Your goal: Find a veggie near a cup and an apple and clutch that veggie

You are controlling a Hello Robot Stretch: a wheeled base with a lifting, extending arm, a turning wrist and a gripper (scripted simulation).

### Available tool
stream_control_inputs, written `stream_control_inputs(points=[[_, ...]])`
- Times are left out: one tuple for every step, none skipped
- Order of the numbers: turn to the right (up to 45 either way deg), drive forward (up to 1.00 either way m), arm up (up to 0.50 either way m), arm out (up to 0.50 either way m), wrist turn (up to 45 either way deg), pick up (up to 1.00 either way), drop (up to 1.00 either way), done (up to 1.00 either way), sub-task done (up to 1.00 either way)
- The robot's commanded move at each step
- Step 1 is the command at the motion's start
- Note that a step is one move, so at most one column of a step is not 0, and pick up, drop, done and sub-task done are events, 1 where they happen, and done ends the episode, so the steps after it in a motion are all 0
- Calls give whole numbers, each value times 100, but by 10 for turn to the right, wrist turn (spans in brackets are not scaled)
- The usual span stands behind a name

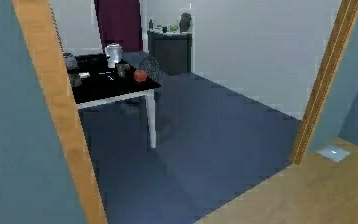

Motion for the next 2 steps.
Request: stream_control_inputs(points=[[0, 70, 0, 0, 0, 0, 0, 0, 0], [-240, 0, 0, 0, 0, 0, 0, 0, 0]])
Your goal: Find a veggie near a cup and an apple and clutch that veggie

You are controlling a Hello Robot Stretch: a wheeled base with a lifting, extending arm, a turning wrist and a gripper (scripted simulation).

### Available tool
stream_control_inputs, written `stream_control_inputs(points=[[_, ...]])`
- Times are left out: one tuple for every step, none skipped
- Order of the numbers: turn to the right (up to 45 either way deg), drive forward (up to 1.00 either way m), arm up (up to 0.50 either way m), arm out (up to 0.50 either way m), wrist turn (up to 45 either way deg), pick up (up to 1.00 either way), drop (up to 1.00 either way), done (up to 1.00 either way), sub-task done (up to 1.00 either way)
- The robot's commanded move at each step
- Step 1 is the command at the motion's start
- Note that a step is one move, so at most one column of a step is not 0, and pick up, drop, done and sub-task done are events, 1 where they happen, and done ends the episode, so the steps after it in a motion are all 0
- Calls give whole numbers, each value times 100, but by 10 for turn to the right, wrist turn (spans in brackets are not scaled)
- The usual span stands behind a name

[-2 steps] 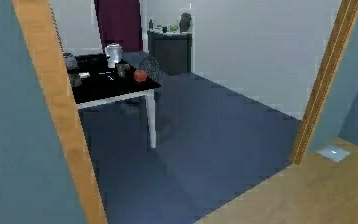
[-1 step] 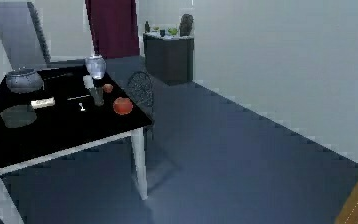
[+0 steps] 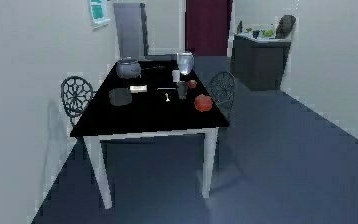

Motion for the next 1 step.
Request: stream_control_inputs(points=[[0, 75, 0, 0, 0, 0, 0, 0, 0]])
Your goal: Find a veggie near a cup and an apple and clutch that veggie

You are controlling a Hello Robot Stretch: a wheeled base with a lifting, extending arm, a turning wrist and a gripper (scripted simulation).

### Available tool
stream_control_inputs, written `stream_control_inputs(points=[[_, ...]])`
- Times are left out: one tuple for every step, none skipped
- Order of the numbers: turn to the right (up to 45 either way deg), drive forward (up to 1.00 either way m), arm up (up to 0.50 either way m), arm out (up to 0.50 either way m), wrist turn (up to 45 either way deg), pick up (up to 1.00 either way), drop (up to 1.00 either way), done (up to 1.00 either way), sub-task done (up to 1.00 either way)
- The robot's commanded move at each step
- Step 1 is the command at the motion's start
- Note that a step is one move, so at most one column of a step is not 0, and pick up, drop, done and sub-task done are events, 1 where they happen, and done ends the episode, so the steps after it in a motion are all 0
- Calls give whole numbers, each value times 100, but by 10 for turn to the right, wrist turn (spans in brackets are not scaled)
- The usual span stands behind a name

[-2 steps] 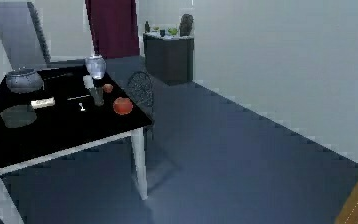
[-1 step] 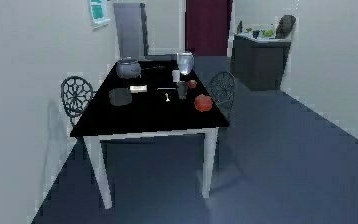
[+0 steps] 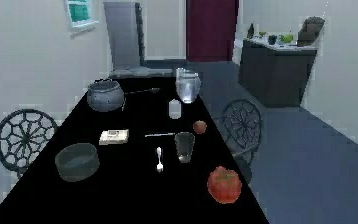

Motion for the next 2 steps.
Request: stream_control_inputs(points=[[450, 0, 0, 0, 0, 0, 0, 0, 0], [450, 0, 0, 0, 0, 0, 0, 0, 0]])
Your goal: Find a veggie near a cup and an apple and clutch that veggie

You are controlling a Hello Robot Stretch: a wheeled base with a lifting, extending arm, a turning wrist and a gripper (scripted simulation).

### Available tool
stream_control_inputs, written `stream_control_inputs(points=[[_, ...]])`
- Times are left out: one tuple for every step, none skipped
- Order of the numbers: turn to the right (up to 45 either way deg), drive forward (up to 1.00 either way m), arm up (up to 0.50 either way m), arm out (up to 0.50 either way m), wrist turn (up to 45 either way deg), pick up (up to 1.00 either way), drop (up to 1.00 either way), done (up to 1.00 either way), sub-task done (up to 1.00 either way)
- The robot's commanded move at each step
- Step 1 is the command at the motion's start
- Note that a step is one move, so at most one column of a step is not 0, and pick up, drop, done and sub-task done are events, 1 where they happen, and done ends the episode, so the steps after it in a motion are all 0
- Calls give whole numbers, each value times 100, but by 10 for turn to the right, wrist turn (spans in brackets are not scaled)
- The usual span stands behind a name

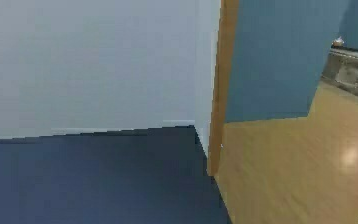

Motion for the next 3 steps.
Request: stream_control_inputs(points=[[450, 0, 0, 0, 0, 0, 0, 0, 0], [120, 0, 0, 0, 0, 0, 0, 0, 0], [0, 10, 0, 0, 0, 0, 0, 0, 0]])
